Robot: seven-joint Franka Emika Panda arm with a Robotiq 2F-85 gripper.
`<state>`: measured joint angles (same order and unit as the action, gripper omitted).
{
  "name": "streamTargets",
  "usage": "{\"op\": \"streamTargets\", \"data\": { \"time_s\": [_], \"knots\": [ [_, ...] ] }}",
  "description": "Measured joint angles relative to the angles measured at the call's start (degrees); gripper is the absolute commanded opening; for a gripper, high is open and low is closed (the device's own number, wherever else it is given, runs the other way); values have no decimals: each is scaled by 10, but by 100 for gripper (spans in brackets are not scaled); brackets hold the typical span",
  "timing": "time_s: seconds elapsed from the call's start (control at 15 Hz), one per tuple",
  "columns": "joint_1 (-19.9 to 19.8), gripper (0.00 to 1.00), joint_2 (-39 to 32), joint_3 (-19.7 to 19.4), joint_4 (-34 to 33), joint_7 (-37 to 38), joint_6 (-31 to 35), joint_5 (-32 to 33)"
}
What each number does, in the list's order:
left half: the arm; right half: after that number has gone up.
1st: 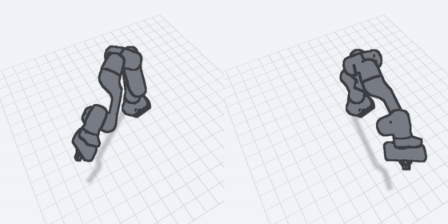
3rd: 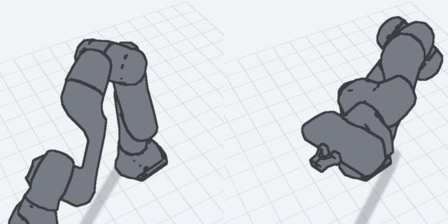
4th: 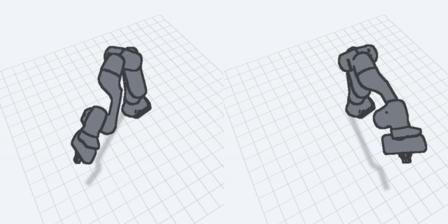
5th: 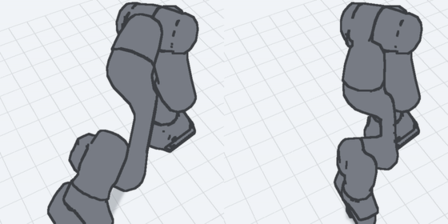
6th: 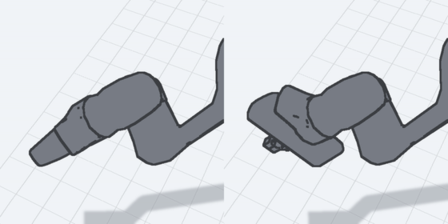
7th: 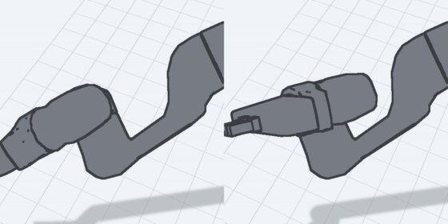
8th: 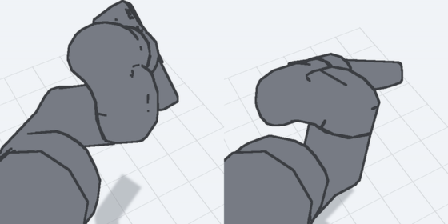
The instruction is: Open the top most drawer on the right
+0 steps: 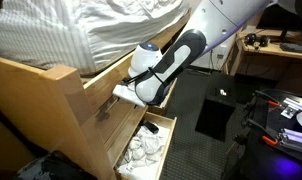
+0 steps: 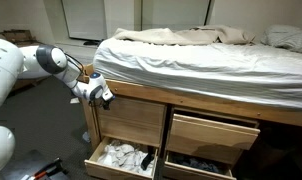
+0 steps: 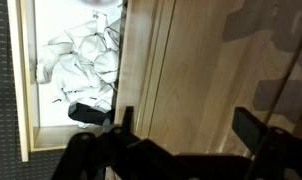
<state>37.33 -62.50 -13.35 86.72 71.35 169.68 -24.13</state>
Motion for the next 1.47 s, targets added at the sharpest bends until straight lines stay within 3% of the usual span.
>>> {"op": "streamTargets", "data": {
  "time_s": [0.27,0.4,0.6,0.87,1.07,1.2,1.33,1.47],
  "knots": [
    [0,100,0,0,0,4,0,7],
    [29,100,-7,-48,4,58,-4,45],
    [123,100,-28,-155,16,180,-53,101],
    [288,100,-20,-255,50,375,-211,173],
    [382,100,12,-271,55,510,-371,246],
    [417,100,31,-271,58,552,-426,264],
    [421,100,37,-272,65,555,-431,266],
    [406,100,36,-257,61,569,-443,307]
  ]
}}
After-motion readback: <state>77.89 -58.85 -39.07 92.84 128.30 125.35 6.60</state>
